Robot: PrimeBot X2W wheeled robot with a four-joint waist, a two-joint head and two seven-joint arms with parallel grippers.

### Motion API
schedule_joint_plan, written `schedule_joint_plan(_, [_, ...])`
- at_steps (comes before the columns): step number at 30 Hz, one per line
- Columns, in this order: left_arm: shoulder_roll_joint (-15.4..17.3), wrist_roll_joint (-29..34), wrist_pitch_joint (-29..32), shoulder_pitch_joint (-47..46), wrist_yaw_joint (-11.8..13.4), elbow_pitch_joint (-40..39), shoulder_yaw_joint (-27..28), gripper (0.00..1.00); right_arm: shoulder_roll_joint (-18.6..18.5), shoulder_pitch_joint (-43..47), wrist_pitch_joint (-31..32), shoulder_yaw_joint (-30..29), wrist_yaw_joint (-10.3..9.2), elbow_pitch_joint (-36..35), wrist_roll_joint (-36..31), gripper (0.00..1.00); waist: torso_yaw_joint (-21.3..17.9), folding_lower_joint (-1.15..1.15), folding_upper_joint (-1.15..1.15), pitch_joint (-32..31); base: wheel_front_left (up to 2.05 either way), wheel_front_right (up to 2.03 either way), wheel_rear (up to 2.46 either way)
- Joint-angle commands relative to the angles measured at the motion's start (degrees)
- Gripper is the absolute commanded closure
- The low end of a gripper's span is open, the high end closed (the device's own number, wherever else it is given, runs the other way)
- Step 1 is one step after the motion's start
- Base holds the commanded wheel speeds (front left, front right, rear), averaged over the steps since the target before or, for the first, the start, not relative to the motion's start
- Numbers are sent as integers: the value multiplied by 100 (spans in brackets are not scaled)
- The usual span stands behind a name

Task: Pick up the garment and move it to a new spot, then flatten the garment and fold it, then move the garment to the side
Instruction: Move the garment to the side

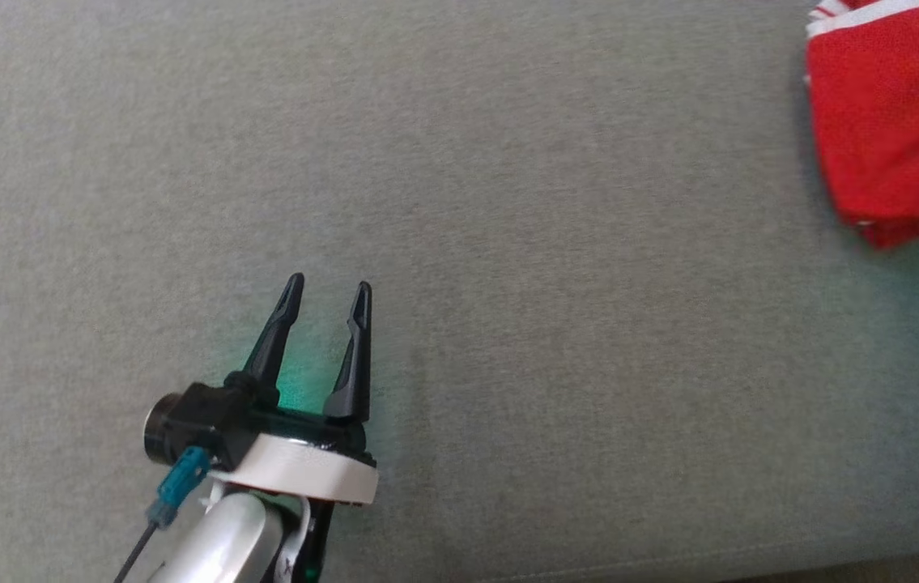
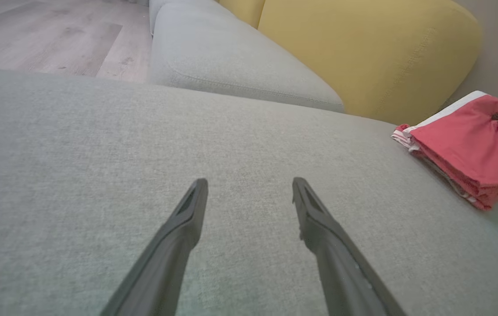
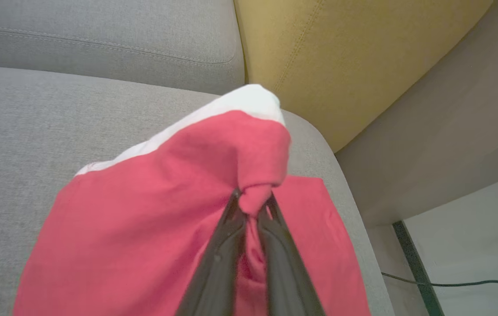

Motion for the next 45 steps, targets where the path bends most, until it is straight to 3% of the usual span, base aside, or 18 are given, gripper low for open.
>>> schedule_joint_plan(1, [19,66,-62,-215,-10,-166,160,0,-176,-172,5,-4,-4,-143,-15,100,105,0,0,109,0,0,0])
schedule_joint_plan(6, [-10,89,-78,-257,1,-162,118,0,-378,-292,-171,-26,-4,248,-134,100,156,0,0,173,0,0,0])
schedule_joint_plan(8, [-17,92,-78,-270,3,-151,104,0,-429,-307,-333,-77,-4,382,-238,52,148,0,0,186,0,0,0])
schedule_joint_plan(9, [-19,92,-77,-278,5,-144,99,0,-422,-322,-448,-127,-4,425,-286,0,139,0,0,189,0,0,0])
schedule_joint_plan(17, [13,65,-59,-304,13,-102,100,0,-99,-448,-1019,-158,-4,567,-479,0,-7,0,0,49,0,0,0])
schedule_joint_plan(26, [8,-177,-221,-166,136,53,418,0,378,-290,-1453,343,-4,-68,-256,0,62,0,0,-572,0,0,0])
schedule_joint_plan(38, [99,-478,-427,370,282,488,934,0,1607,1252,-2114,383,-4,-1163,-240,0,529,0,0,-1449,0,0,0])
schedule_joint_plan(40, [93,-516,-452,535,278,632,971,0,1870,1830,-2309,334,-4,-1318,-336,0,645,0,0,-1648,0,0,0])
schedule_joint_plan(45, [66,-535,-481,750,244,778,976,0,2035,2601,-2507,293,-4,-1468,-346,0,752,0,0,-1903,0,0,0])
